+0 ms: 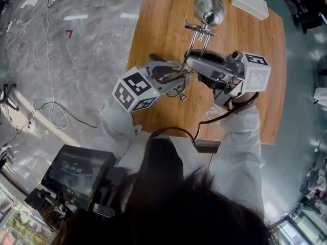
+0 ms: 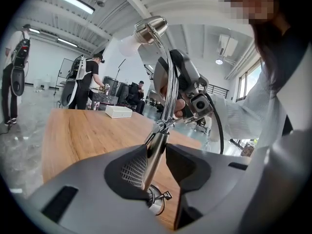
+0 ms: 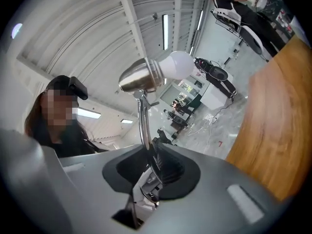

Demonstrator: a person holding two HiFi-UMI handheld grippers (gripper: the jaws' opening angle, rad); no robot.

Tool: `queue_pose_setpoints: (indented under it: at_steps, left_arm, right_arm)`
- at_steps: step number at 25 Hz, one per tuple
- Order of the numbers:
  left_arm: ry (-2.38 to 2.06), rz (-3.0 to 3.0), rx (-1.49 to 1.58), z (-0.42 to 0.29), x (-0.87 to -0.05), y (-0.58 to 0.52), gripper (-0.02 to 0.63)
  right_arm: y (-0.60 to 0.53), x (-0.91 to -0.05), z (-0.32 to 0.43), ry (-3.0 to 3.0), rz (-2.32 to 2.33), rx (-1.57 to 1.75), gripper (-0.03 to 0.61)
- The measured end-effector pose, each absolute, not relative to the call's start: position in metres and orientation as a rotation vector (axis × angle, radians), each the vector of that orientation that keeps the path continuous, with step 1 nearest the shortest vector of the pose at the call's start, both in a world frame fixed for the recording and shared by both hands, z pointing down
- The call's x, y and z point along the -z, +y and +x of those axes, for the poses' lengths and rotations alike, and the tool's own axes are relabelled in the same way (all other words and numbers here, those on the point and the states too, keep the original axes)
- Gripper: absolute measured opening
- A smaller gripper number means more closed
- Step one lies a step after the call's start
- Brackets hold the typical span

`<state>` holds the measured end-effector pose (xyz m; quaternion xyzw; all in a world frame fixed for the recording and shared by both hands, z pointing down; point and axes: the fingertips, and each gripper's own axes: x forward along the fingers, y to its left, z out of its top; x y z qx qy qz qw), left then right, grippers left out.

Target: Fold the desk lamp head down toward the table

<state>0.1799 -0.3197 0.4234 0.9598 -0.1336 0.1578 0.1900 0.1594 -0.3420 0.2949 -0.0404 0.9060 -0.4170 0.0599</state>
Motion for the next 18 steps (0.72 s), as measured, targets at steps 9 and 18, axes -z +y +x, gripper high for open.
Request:
queue_pose_setpoints:
  at_steps: [9, 18]
  left_arm:
    - [-0.368, 2.692, -0.445, 0.178, -0.432, -0.334, 0.12]
    - [-0.366, 2.711, -0.473, 0.181, -0.434, -0.33, 0.12]
  right_arm:
    - [-0.356, -0.303, 0.156, 2.687, -0.054, 1.392, 0.063]
    - [-0.37, -0.311, 0.166, 2.564, -0.108, 1.509, 0.063]
